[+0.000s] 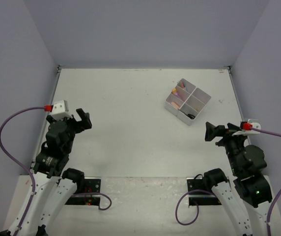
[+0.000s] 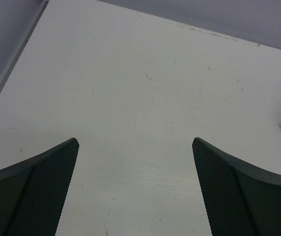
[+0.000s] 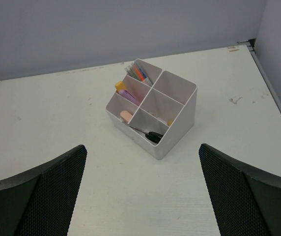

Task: Sort the stationery into containers
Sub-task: Reset both arms

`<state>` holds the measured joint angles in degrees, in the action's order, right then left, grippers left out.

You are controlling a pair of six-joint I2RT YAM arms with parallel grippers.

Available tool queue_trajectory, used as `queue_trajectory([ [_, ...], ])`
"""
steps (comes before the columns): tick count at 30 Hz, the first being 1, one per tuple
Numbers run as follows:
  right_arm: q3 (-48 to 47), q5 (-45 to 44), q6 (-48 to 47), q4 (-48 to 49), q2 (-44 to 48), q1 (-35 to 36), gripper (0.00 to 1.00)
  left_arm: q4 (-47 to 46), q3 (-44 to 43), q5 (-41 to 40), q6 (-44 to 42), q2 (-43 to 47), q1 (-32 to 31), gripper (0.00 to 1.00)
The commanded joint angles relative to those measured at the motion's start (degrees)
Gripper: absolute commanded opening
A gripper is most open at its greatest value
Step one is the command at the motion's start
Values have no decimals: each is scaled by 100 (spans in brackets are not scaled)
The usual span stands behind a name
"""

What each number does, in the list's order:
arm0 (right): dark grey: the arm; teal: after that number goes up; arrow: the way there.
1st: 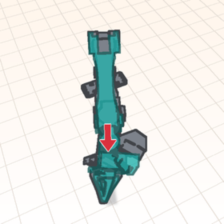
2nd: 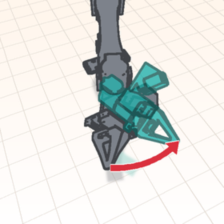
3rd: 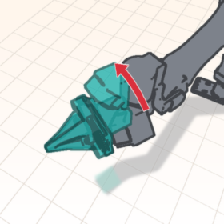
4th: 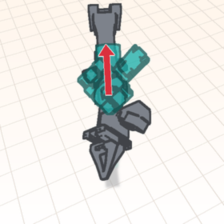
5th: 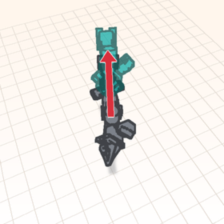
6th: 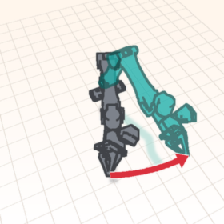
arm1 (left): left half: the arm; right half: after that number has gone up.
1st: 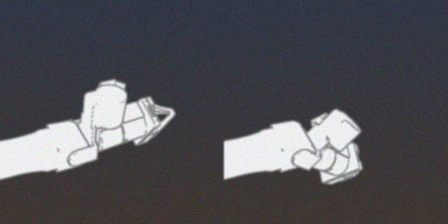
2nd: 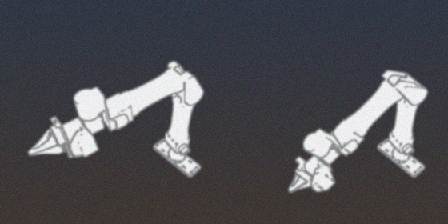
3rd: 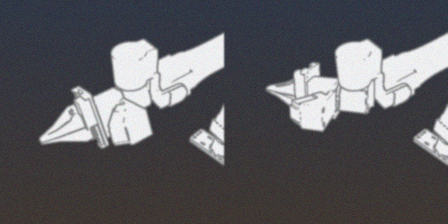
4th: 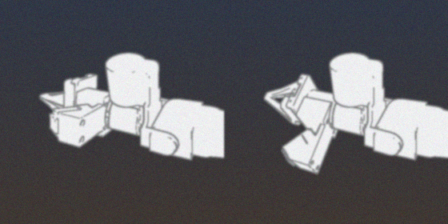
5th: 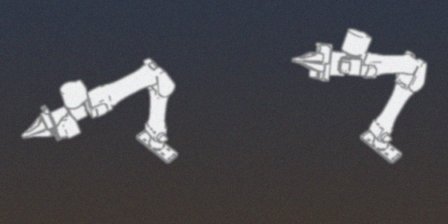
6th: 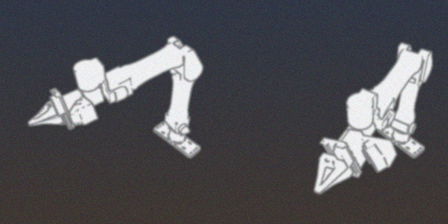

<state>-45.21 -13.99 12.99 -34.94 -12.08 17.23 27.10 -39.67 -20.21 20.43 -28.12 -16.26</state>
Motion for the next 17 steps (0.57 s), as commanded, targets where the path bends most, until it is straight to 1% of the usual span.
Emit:
queue_trajectory([
  [1,90,77,190,348,-31,-3,99,-97,47,-89,5,28,-56,100],
  [17,231,179,479,546,-229,-1,99,-144,111,-143,-5,78,-116,100],
])
